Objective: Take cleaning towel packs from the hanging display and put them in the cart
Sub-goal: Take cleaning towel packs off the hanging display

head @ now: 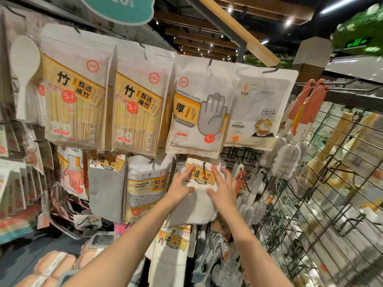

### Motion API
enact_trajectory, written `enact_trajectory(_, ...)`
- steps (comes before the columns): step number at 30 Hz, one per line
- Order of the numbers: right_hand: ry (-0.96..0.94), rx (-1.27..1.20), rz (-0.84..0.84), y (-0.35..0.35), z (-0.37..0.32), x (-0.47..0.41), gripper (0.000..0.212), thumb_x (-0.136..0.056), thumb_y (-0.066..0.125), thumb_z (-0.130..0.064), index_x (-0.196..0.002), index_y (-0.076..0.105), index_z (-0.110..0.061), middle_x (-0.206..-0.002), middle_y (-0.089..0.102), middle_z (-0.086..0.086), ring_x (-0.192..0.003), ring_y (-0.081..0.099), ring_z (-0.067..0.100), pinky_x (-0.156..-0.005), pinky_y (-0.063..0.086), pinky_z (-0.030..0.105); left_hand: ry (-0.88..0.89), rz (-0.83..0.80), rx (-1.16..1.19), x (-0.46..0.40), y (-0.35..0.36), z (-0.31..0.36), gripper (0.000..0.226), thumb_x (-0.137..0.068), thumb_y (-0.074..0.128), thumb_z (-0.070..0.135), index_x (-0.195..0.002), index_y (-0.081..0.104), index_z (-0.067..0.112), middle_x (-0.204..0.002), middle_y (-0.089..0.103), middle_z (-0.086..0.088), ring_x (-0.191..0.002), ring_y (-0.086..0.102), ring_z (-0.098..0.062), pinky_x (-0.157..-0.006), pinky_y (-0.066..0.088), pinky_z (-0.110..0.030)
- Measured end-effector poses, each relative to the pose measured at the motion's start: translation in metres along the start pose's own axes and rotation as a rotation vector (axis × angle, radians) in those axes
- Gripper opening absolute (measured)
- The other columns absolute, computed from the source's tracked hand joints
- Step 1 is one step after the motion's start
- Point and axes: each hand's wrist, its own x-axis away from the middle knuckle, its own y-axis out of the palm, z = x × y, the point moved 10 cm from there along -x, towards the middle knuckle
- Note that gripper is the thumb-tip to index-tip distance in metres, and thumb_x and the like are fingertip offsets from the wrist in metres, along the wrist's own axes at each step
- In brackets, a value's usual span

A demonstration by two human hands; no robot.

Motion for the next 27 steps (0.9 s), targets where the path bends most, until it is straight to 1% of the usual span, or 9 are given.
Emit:
enact_trajectory(3,0.004,0.013,-0.034,0.002,0.002,-0.006,0.077,-0.084,0.065,-0.023,-0.144,0.021,-0.046,-0.153,0.016,-0.008,-0.138,0.016,0.022,-0.106,0.031,0.037,-0.022,-0.005,-0.017,-0.008,-0.001,-0.002,0.078,-0.078,0.054,-0.012,-0.143,0.038,0.029,-0.131,0.039,0.0,-0.12,0.038,-0.013,-0.112,0.03,-0.04)
enact_trajectory(7,0.007,-0.002,-0.069,0.002,0.001,-0.011,0.076,-0.085,0.066,-0.025,-0.145,0.023,-0.042,-0.154,0.016,-0.007,-0.139,0.015,0.025,-0.108,0.028,0.039,-0.039,0.011,0.018,-0.014,-0.002,-0.003,0.079,-0.078,0.055,-0.013,-0.141,0.041,0.032,-0.14,0.036,-0.007,-0.116,0.038,-0.008,-0.108,0.036,-0.034)
enact_trajectory(11,0.002,0.002,-0.09,-0.001,0.0,-0.009,0.076,-0.085,0.066,-0.024,-0.145,0.022,-0.041,-0.154,0.017,-0.005,-0.138,0.015,0.025,-0.109,0.026,0.037,-0.051,0.045,0.025,-0.013,-0.003,-0.016,0.082,-0.075,0.059,-0.009,-0.136,0.042,0.043,-0.14,0.036,-0.008,-0.125,0.04,-0.015,-0.102,0.042,-0.032)
enact_trajectory(13,-0.001,0.003,-0.094,-0.003,0.0,-0.007,0.077,-0.085,0.066,-0.025,-0.146,0.021,-0.041,-0.153,0.018,-0.005,-0.138,0.015,0.024,-0.108,0.026,0.036,-0.071,0.055,-0.001,-0.009,-0.003,-0.023,0.08,-0.078,0.06,-0.007,-0.139,0.04,0.042,-0.141,0.033,-0.008,-0.126,0.039,-0.019,-0.091,0.044,-0.021)
enact_trajectory(14,-0.005,0.006,-0.1,-0.003,0.0,-0.006,0.078,-0.085,0.066,-0.025,-0.146,0.021,-0.041,-0.153,0.018,-0.005,-0.138,0.015,0.024,-0.108,0.026,0.035,-0.084,0.054,-0.014,-0.007,-0.003,-0.025,0.079,-0.08,0.06,-0.005,-0.141,0.038,0.04,-0.14,0.031,-0.008,-0.126,0.038,-0.02,-0.086,0.041,-0.017)
enact_trajectory(17,-0.017,0.014,-0.134,-0.004,-0.002,-0.002,0.076,-0.086,0.065,-0.027,-0.147,0.022,-0.036,-0.154,0.015,-0.003,-0.139,0.011,0.026,-0.111,0.021,0.035,-0.096,0.093,-0.045,-0.002,-0.006,-0.026,0.075,-0.084,0.061,0.0,-0.143,0.034,0.037,-0.145,0.024,-0.01,-0.132,0.033,-0.024,-0.091,0.033,-0.019)
enact_trajectory(20,-0.031,0.019,-0.166,-0.002,-0.002,0.006,0.071,-0.087,0.064,-0.029,-0.146,0.026,-0.031,-0.157,0.009,-0.003,-0.142,0.006,0.026,-0.114,0.016,0.037,-0.1,0.148,-0.089,0.009,-0.012,-0.024,0.069,-0.085,0.061,0.005,-0.143,0.036,0.034,-0.146,0.022,-0.006,-0.133,0.03,-0.022,-0.098,0.031,-0.023)
enact_trajectory(23,-0.07,-0.03,-0.16,0.0,-0.008,0.019,0.068,-0.087,0.064,-0.029,-0.145,0.03,-0.029,-0.157,0.01,-0.001,-0.142,0.005,0.026,-0.115,0.013,0.036,-0.071,0.209,-0.114,0.027,-0.02,-0.023,0.06,-0.083,0.063,0.005,-0.136,0.047,0.028,-0.141,0.028,-0.008,-0.133,0.032,-0.024,-0.107,0.027,-0.027)
enact_trajectory(27,-0.156,-0.068,-0.178,0.014,-0.027,0.042,0.064,-0.088,0.063,-0.03,-0.145,0.034,-0.021,-0.155,0.022,0.003,-0.141,0.011,0.025,-0.113,0.013,0.033,-0.05,0.276,-0.161,0.066,-0.036,-0.021,0.055,-0.083,0.064,0.01,-0.135,0.048,0.022,-0.136,0.042,-0.004,-0.127,0.041,-0.017,-0.108,0.03,-0.03)
